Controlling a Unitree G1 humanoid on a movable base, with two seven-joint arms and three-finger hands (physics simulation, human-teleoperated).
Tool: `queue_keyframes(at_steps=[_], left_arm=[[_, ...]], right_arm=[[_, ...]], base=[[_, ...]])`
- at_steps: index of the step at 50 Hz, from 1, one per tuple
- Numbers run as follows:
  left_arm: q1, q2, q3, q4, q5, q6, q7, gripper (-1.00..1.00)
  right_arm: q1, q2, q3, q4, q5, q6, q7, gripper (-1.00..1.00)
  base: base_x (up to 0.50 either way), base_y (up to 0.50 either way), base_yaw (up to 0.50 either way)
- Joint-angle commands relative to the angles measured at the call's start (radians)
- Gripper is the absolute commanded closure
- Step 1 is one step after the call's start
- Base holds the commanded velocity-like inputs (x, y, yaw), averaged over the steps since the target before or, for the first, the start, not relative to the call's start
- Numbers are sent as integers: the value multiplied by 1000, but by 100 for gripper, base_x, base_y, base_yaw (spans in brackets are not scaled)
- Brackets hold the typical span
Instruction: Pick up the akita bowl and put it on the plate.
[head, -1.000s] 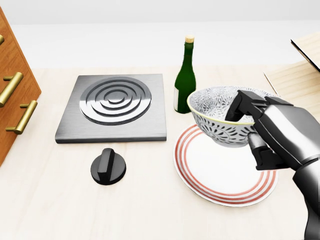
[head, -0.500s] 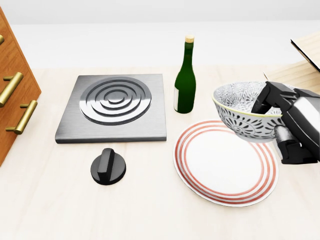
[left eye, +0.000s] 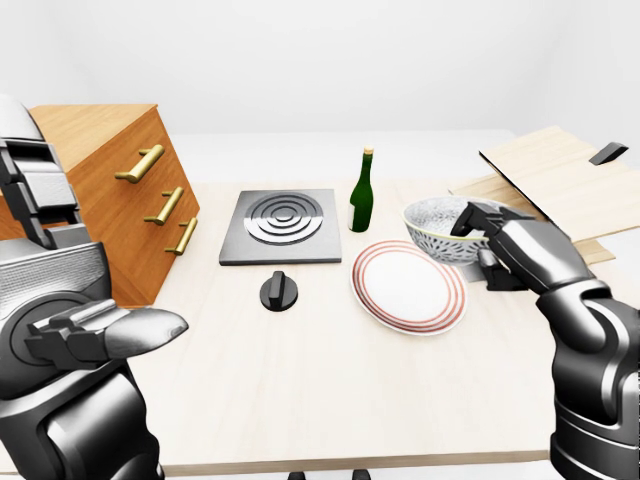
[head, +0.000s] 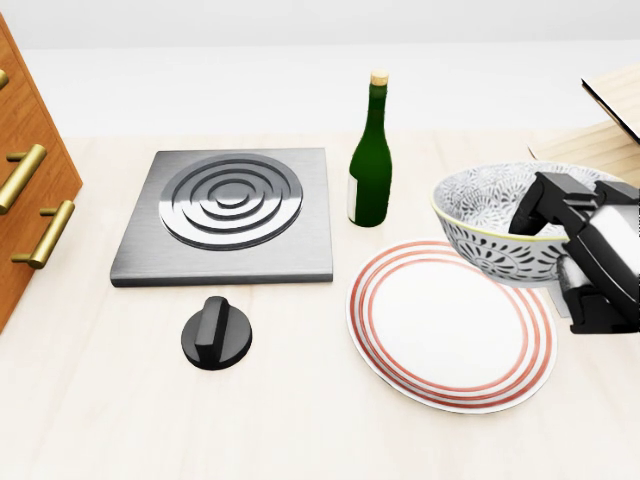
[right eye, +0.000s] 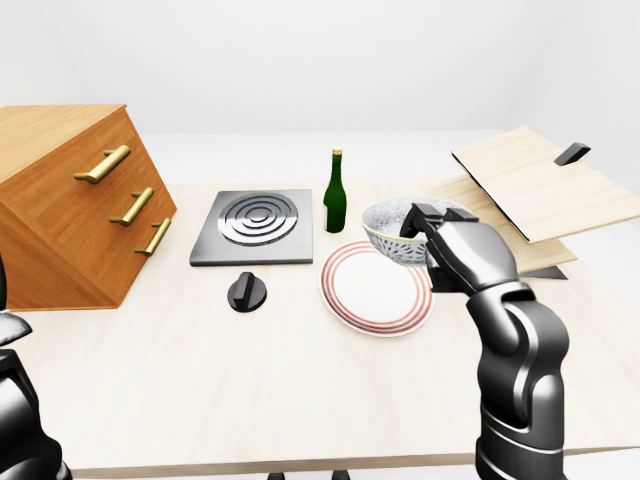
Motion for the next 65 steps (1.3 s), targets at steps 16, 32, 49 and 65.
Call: queue_keyframes(at_steps=[16,32,49,65], left_arm=[[0,-8,0,-2,30,0,-16,-100],[1,-9,-2,3,39,0,-21,-100],[-2,-10,-5,-1,43,0,-23,-100],[-1,-14,-5,-7,48,0,-27,-100]], right_arm=[[2,76,106,240,-138,-52,-500,99],[15,103,168,380,-174,-52,-622,100],[-35,70,184,584,-170,-52,-755,99],[-102,53,214,689,-188,-52,-794,98]], base=[[0,0,0],[0,0,0],[0,0,0],[0,0,0]])
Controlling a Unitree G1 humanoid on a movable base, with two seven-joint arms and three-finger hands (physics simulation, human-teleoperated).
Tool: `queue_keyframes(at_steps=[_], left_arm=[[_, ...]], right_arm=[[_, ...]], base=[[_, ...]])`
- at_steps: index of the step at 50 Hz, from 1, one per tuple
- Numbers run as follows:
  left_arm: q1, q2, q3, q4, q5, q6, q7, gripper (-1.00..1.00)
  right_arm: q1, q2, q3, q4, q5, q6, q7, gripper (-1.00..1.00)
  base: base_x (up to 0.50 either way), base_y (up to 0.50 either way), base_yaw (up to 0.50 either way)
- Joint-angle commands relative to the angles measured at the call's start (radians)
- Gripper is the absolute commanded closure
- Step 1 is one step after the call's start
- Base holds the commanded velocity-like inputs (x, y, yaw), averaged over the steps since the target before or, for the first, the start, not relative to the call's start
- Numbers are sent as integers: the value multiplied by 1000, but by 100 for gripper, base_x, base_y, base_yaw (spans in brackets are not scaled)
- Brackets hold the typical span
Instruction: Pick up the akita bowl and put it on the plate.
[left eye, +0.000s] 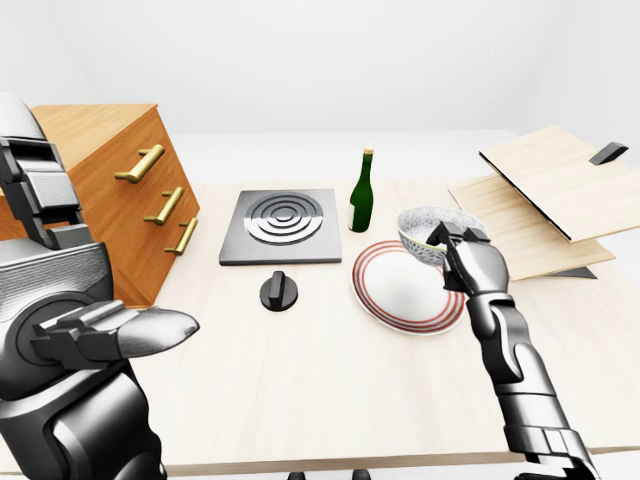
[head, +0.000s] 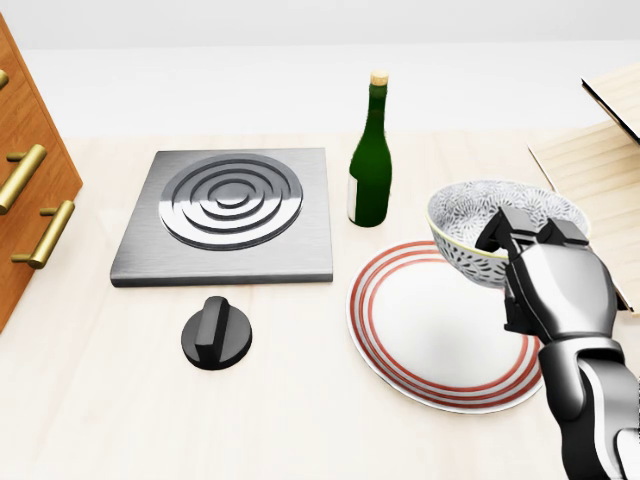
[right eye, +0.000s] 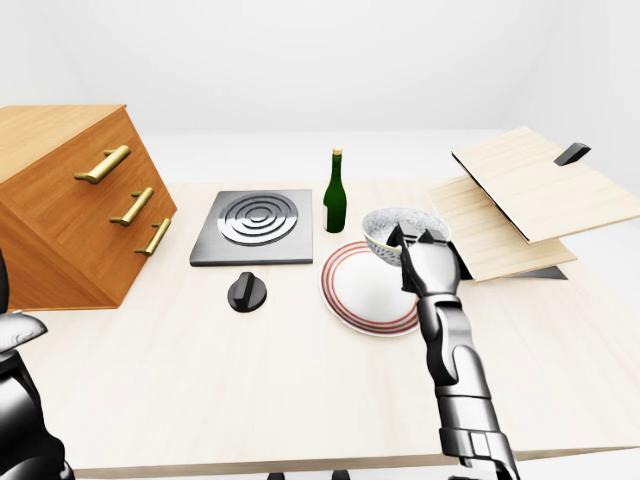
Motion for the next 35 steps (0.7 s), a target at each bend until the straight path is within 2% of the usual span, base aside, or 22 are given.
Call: queue_keyframes(at_steps=[1,4,8,15,35], left_arm=[[-3,-2,2,-10,-4,0,5,-100],[-2,-3,2,-7,-4,0,4,-100],[3,-3,-6,6,9,0,-5,-100],[0,-3,-2,1,4,0,-1,-100],[3,-4,-4,3,9,0,-6,-100]], right_arm=[[-42,-9,12,63,-25,0,-47,98],[-48,10,10,65,16,0,-50,98],[-50,5,39,94,-26,0,-76,98],[-63,18,35,152,23,0,-90,98],[-44,20,58,187,-2,0,-139,98]], base=[[0,0,0],[0,0,0],[0,0,0],[0,0,0],[0,0,0]])
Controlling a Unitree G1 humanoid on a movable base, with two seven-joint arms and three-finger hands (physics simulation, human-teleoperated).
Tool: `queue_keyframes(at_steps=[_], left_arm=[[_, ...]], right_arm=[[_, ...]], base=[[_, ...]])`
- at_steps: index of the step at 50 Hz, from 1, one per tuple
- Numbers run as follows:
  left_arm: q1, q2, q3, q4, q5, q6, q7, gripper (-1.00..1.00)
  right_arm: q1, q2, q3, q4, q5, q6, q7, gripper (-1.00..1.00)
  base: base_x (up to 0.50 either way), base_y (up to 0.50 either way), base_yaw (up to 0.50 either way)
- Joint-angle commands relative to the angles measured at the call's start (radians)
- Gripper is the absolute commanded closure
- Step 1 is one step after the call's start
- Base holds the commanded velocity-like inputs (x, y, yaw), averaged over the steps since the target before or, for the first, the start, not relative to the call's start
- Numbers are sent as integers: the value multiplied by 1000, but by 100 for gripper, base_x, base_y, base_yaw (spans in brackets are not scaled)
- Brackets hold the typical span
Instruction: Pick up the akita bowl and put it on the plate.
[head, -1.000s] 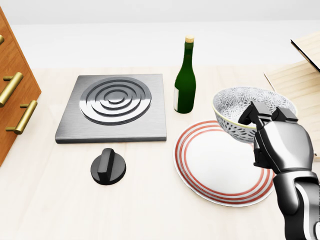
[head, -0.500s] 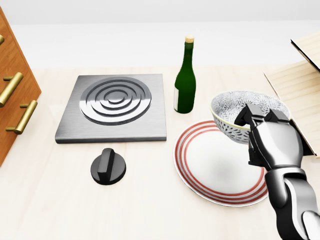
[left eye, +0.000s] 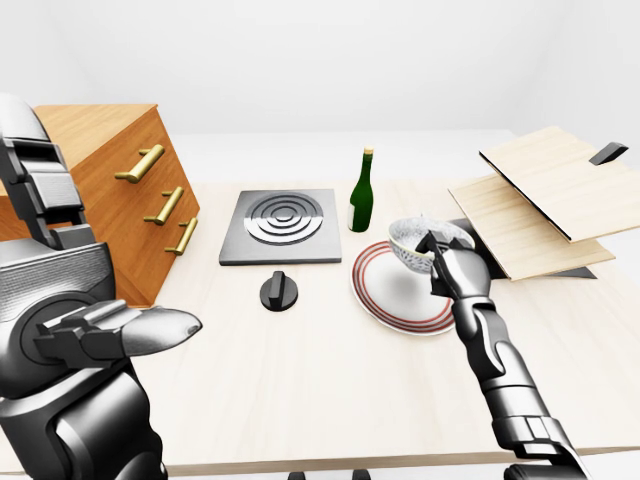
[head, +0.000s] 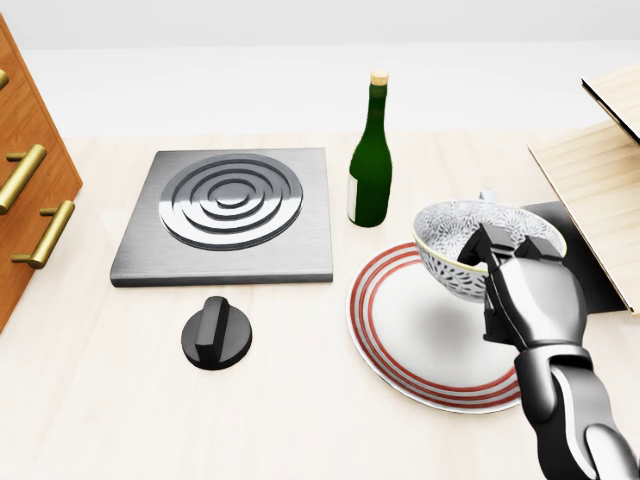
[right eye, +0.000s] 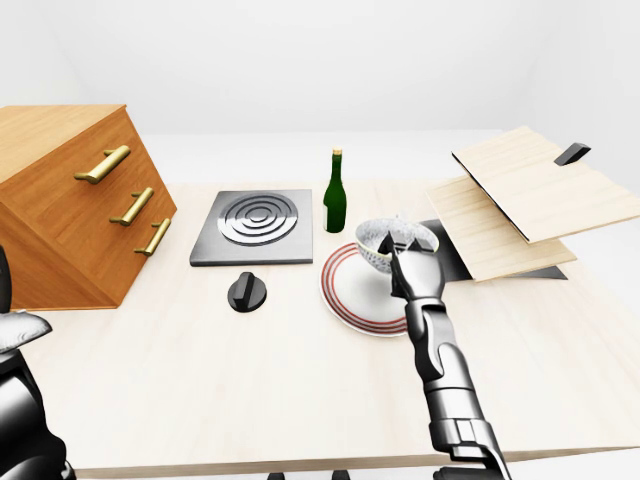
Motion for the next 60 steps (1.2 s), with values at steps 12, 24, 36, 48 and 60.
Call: queue_keyframes(at_steps=[12,24,36,48,60], left_arm=[[4,-1,0,-2,0,0,-3,-100],[-2,0,3,-6,-9,0,6,-100],[0,2,1,4,-9,0,5,-100],[0,3,-1,-1,-12,0,7,-100],[0,2,5,-6,-18,0,9,-100]], right_arm=[[42,19,2,-53,-32,0,-26,98],[52,31,6,-97,-33,0,-1,99],[80,43,8,-155,-46,0,21,98],[101,46,12,-121,-62,0,-11,98],[96,43,19,-82,-70,0,-36,98]], base=[[0,0,0],[0,0,0],[0,0,0],[0,0,0],[0,0,0]])
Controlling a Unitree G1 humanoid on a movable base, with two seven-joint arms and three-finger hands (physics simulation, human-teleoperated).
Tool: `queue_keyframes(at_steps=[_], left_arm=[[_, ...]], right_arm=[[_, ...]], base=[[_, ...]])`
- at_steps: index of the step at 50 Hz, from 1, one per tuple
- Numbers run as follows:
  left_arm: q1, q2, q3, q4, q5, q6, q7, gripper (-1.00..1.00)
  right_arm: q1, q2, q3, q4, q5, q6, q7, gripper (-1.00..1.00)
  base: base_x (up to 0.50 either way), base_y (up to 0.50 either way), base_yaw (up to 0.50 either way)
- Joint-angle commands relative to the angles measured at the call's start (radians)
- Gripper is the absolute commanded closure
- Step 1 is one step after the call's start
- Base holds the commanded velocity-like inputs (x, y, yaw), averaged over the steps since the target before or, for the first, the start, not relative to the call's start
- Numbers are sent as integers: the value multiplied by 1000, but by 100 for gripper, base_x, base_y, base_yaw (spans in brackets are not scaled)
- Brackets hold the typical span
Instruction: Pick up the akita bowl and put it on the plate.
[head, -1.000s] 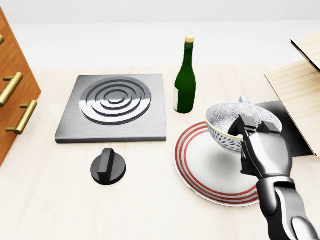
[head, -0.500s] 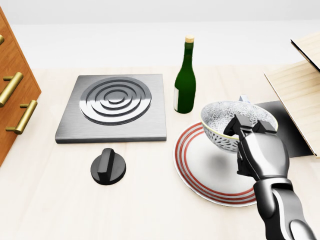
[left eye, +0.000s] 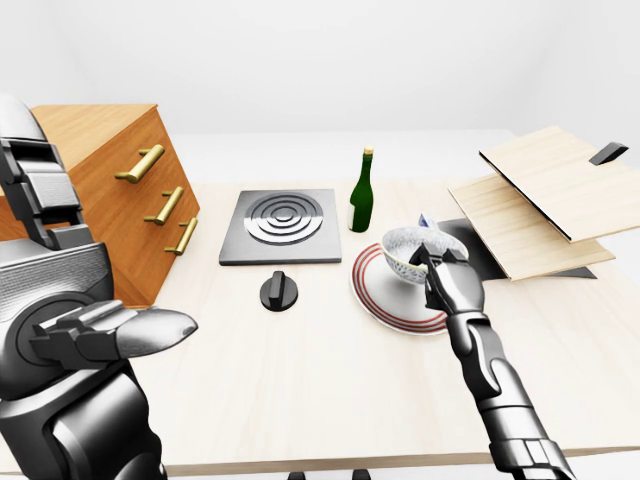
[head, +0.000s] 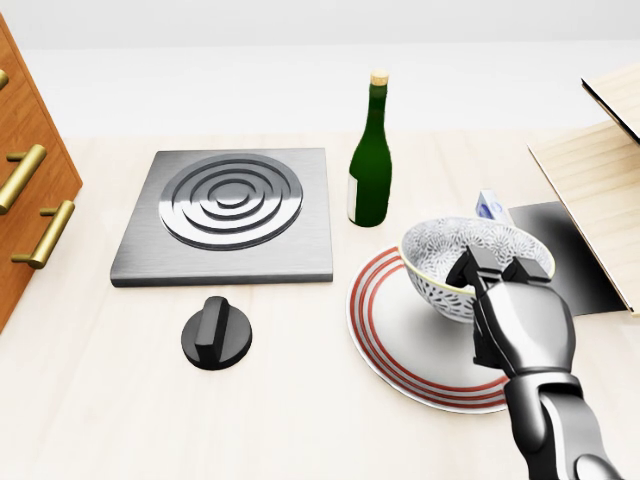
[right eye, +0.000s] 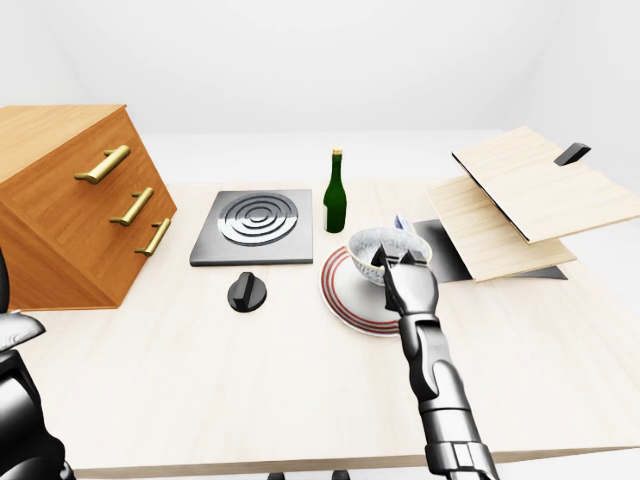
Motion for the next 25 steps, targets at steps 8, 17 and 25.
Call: queue_keyframes(at_steps=[8,17,25], left_arm=[[0,3,1,-6,-8,0,7,-100],[-3,1,-1,0,-8,0,8,-100],[-7,3,5,0,-18,0,14,-100]], right_arm=[[-6,0,-3,-6,-14,0,-18,98],[-3,8,-1,-16,-18,0,-24,98],[-3,15,-6,-45,19,0,9,-100]], base=[[0,0,0],[0,0,0],[0,0,0]])
